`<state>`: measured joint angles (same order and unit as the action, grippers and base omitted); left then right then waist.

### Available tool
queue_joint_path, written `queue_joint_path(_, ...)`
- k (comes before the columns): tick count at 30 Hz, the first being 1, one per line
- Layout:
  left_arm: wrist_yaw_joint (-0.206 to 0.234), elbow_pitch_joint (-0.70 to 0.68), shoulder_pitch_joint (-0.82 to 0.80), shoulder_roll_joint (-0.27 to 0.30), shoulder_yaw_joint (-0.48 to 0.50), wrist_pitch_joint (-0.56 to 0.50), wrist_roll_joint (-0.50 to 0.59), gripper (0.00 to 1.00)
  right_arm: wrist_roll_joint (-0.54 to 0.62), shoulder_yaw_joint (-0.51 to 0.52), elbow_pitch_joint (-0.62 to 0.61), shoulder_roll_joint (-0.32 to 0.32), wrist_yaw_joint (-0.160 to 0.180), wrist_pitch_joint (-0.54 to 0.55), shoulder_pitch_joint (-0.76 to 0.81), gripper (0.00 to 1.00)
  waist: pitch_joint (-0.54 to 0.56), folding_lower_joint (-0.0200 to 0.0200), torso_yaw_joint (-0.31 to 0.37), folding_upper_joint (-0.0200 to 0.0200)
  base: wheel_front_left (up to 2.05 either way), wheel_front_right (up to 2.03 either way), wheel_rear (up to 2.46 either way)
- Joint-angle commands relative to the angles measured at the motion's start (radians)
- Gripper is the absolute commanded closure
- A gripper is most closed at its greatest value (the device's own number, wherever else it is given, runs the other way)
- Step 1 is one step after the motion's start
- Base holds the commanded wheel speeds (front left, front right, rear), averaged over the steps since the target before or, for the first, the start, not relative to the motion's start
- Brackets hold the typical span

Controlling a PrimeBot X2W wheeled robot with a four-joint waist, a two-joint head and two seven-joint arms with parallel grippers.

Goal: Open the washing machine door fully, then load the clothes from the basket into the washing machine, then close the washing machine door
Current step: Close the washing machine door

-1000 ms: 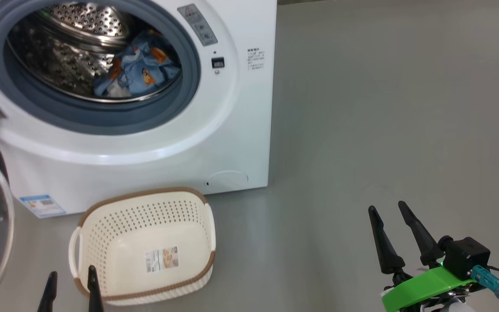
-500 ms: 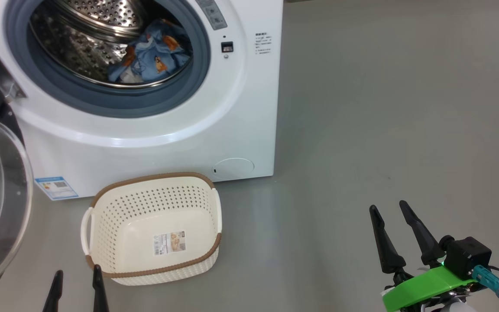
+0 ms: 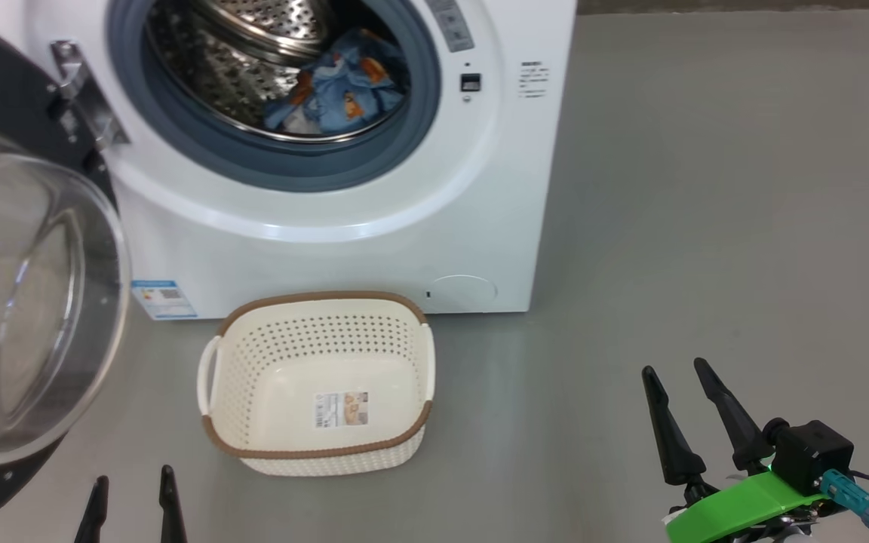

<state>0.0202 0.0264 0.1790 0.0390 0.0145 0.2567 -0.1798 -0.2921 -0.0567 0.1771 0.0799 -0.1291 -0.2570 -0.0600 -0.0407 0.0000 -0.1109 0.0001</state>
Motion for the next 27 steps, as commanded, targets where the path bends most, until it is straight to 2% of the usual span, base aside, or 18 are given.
queue_joint_path(1, -0.007, -0.02, -0.026, 0.011, 0.037, 0.005, -0.01, 0.0, 0.009, -0.029, -0.028, 0.006, -0.002, -0.005, -0.012, 0.0, 0.0, 0.0, -0.046, -0.0001, 0.0, 0.0, 0.0)
queue_joint_path(15, 0.03, -0.027, 0.003, 0.011, 0.039, 0.005, -0.048, 0.0, 0.015, -0.044, -0.019, 0.015, -0.002, -0.005, -0.004, 0.0, 0.021, 0.0, -0.248, -0.0001, 0.0, 0.0, 0.0)
queue_joint_path(27, 0.077, -0.063, 0.043, 0.011, 0.075, 0.005, -0.065, 0.0, 0.025, -0.068, -0.017, 0.03, -0.002, -0.005, -0.009, 0.0, 0.019, 0.0, -0.381, -0.0001, 0.0, 0.0, 0.0)
